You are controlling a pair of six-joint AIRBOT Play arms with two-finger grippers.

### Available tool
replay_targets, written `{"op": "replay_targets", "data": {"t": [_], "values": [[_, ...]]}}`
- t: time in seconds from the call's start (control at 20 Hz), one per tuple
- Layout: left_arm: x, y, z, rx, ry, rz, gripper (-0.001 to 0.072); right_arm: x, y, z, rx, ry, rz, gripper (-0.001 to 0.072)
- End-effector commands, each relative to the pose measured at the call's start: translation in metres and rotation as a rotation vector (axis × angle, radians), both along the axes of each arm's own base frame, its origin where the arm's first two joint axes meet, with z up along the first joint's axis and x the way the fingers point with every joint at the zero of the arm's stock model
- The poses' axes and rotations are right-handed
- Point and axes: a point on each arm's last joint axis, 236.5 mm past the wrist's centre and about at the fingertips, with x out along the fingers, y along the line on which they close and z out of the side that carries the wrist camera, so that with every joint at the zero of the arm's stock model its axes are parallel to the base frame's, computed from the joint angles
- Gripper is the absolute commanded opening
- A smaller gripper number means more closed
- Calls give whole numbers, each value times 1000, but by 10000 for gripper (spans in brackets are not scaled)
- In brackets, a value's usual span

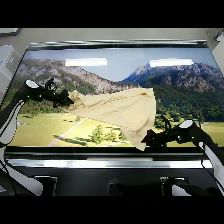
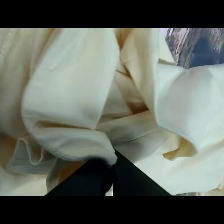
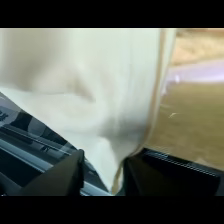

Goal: Fold the clothes and pants, and hang the long-sleeved shirts on hangers.

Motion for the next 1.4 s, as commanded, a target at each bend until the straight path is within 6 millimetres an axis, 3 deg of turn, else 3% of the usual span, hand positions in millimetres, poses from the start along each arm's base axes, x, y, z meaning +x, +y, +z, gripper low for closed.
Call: {"op": "replay_targets", "data": {"t": [0.0,0.05,0.25,0.35,0.45,0.6,0.65,0.75,0.85,0.95,1.0,1.1,1.2,1.35], "values": [[0,0,0,1,-1,-1,43,10,-2,-3,-20,-27,-30,129],[0,0,0,0,-1,-1,43,13,0,-2,-10,-41,-37,28],[0,0,1,0,-2,-4,18,25,18,18,93,-106,-41,27],[4,0,13,-2,-23,-14,17,37,27,42,145,-174,-55,25],[11,2,44,-5,-72,-38,16,66,27,84,159,-326,-65,24],[38,12,128,10,-249,-24,16,141,9,185,94,-644,-121,23],[52,15,167,19,-339,-1,16,169,-2,226,56,-756,-163,23],[74,20,254,41,-560,36,16,224,-37,329,-38,-1034,-311,23],[79,20,354,-12,-807,118,17,248,-63,421,-92,-1234,-420,23],[52,23,442,-108,-990,207,17,244,-69,486,-126,-1349,-422,23],[29,27,471,-111,-1046,226,17,231,-66,516,-135,-1401,-400,23],[-37,32,519,-46,-1153,202,16,191,-54,563,-147,-1470,-327,24],[-108,33,545,39,-1185,184,17,136,-39,597,-159,-1523,-242,24],[-208,39,566,277,-1238,226,16,40,-27,638,-188,-1645,-209,24]]}}
